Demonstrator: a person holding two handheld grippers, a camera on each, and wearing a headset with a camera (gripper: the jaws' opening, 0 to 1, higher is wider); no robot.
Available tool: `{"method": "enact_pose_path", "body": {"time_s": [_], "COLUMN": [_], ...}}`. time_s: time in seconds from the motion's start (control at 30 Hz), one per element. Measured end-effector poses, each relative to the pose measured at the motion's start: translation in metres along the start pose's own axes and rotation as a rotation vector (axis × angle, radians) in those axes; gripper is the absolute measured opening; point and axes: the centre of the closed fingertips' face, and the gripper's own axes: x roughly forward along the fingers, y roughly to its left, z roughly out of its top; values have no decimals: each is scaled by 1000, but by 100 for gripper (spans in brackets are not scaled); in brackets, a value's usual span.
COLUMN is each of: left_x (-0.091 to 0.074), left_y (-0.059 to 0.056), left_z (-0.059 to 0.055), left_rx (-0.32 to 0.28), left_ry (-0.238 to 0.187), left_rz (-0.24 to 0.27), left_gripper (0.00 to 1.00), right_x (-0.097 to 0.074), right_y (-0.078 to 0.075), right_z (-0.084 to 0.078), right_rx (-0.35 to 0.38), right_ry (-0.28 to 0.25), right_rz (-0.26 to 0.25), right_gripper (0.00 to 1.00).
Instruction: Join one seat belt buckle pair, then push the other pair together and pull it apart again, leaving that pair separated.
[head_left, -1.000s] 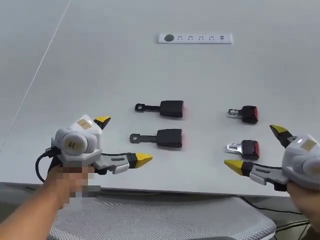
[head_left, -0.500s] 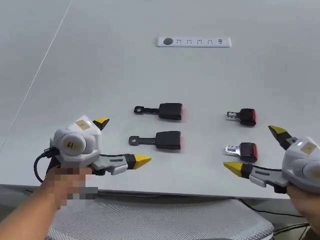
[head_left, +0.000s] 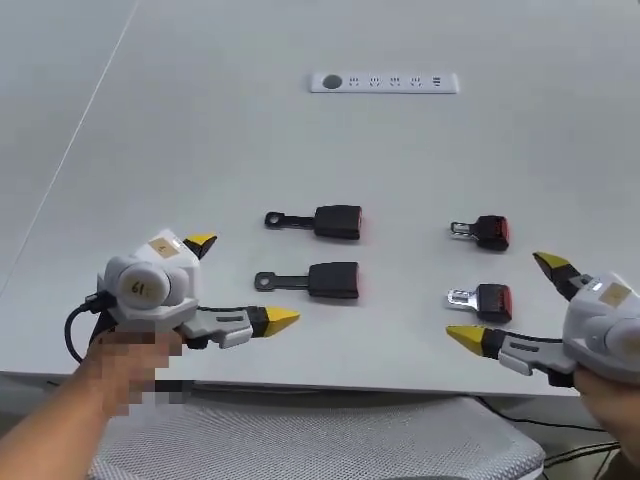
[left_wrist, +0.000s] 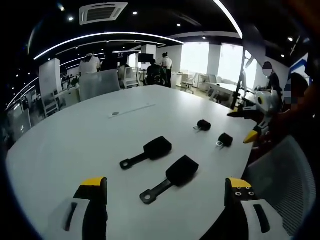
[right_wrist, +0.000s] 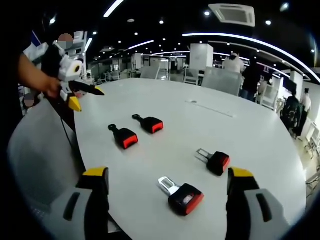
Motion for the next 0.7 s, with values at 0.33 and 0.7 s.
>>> {"method": "enact_pose_path", "body": {"time_s": [0.33, 0.7], "left_x": [5, 12], "left_y": [-1, -2], "left_z": [1, 1], "left_rx": [21, 52], "left_ry": [4, 21], "left_rz": [-20, -41], "left_gripper": [99, 99], "right_x": [1, -1], "right_y": [-3, -9], "right_z": [-2, -6], "right_rx": [1, -17], "right_ry": [2, 12], "right_rz": [10, 16], "right_gripper": [99, 100]}}
